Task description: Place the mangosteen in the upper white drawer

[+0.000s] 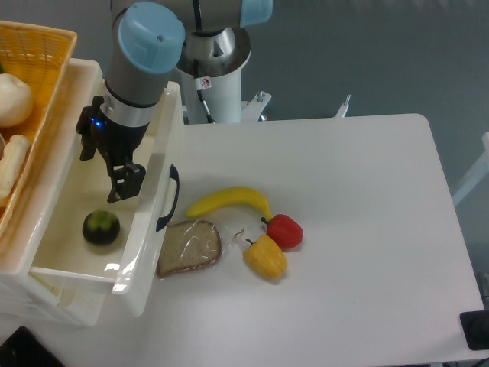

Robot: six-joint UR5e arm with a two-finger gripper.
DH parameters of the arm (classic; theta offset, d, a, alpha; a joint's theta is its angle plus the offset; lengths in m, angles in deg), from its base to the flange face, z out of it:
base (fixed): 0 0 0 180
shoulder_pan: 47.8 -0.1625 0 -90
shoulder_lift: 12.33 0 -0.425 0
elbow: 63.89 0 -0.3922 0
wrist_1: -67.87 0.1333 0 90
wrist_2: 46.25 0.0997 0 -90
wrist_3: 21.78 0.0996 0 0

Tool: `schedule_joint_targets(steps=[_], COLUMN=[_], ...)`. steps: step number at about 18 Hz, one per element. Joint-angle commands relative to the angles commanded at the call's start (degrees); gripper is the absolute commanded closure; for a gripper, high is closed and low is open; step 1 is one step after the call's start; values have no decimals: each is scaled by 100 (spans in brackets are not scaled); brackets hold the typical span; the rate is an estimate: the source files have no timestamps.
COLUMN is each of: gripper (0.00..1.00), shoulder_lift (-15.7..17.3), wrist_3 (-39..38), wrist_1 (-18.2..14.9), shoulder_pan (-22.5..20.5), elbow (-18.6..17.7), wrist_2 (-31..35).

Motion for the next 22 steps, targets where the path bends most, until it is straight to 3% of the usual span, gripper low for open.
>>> schedule_joint_targets(steps=[5, 13, 16, 22], gripper=[0, 0, 0, 0], shoulder_lift=[0, -176, -334, -755], wrist_3=[-254, -378, -343, -246], wrist_1=[18, 220, 264, 519], shoulder_pan=[-351, -1625, -2056, -2513], elbow=[334, 335, 335, 264], wrist_2=[0, -17, -18, 35])
